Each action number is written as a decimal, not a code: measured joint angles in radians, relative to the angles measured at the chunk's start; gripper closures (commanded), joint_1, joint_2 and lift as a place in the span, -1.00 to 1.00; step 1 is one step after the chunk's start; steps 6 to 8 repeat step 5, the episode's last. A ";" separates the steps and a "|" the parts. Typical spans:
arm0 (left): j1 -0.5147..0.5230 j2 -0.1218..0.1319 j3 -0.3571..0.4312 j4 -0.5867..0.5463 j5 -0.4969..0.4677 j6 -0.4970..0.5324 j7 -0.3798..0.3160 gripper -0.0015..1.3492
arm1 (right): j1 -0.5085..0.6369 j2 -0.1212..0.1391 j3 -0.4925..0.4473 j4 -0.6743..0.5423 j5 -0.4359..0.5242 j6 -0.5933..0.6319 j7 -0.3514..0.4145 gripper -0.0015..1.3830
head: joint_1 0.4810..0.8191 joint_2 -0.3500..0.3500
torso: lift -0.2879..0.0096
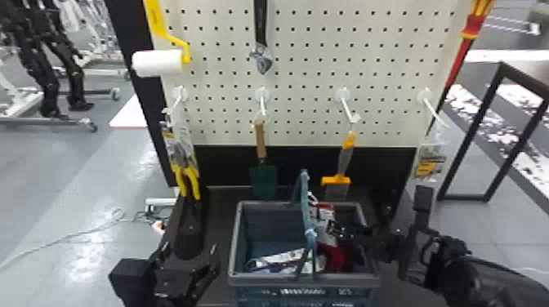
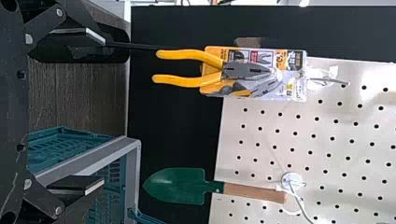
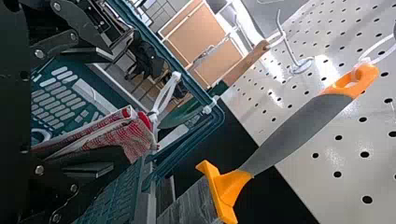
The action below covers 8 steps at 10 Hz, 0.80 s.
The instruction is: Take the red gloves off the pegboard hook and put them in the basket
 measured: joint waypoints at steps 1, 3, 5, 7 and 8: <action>-0.001 0.000 -0.001 0.000 0.000 0.000 0.000 -0.64 | 0.000 0.000 0.000 0.000 -0.002 -0.001 0.000 -0.35 | -0.60 0.00 | 0.26; 0.000 0.000 -0.001 0.000 0.000 0.000 0.000 -0.64 | 0.000 0.000 0.000 0.000 -0.004 -0.003 0.000 -0.34 | -0.60 0.00 | 0.26; 0.000 0.000 -0.001 0.000 0.000 0.001 0.000 -0.64 | 0.001 0.000 0.000 0.000 -0.005 -0.004 0.000 -0.35 | -0.60 0.00 | 0.26; 0.000 0.000 -0.001 0.000 0.000 0.001 0.000 -0.64 | 0.001 0.000 0.000 0.000 -0.005 -0.004 0.000 -0.35 | -0.60 0.00 | 0.26; 0.000 0.000 -0.001 0.000 0.000 0.001 0.000 -0.64 | 0.001 0.000 0.000 0.000 -0.005 -0.004 0.000 -0.35 | -0.60 0.00 | 0.26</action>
